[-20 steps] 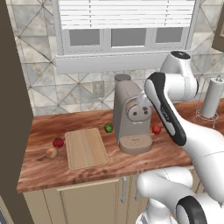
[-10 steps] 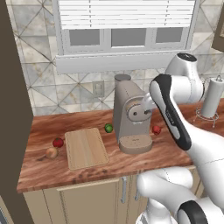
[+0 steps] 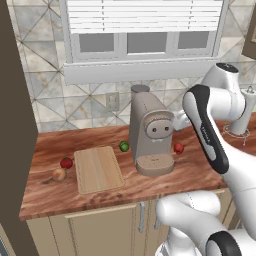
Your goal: Place the avocado, onion, tomato, and bell pepper on the cutting board.
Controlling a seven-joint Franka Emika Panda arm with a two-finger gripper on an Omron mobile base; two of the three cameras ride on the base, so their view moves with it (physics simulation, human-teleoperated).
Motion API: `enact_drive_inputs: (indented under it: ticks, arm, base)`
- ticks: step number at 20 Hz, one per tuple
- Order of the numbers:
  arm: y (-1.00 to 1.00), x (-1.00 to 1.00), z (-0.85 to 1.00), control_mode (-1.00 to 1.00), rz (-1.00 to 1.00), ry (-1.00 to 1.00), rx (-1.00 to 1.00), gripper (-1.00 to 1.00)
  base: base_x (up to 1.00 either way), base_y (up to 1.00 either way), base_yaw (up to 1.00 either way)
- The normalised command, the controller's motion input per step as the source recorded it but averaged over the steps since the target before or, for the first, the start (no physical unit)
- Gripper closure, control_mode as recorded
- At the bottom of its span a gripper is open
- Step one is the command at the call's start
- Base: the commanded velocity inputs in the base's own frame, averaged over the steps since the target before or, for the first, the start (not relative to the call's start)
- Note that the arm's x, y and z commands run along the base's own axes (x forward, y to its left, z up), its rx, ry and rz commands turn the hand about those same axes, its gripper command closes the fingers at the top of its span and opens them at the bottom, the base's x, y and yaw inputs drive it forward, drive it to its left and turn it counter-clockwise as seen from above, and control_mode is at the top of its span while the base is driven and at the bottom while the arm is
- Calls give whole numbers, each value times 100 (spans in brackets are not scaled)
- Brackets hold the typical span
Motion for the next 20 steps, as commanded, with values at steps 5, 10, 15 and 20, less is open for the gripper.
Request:
enact_drive_inputs:
  ticks: [5, 10, 15, 20]
  arm:
    - [-22, -9, -10, -100, 12, 0, 0, -100]
    - [-19, -2, -8, -100, 11, 0, 0, -100]
    - [-21, 0, -10, -100, 12, 0, -1, -100]
    - [-19, 0, -12, -100, 9, 0, 0, -100]
  base:
    - [0, 0, 0]
    - [0, 0, 0]
    - [0, 0, 0]
    - [0, 0, 0]
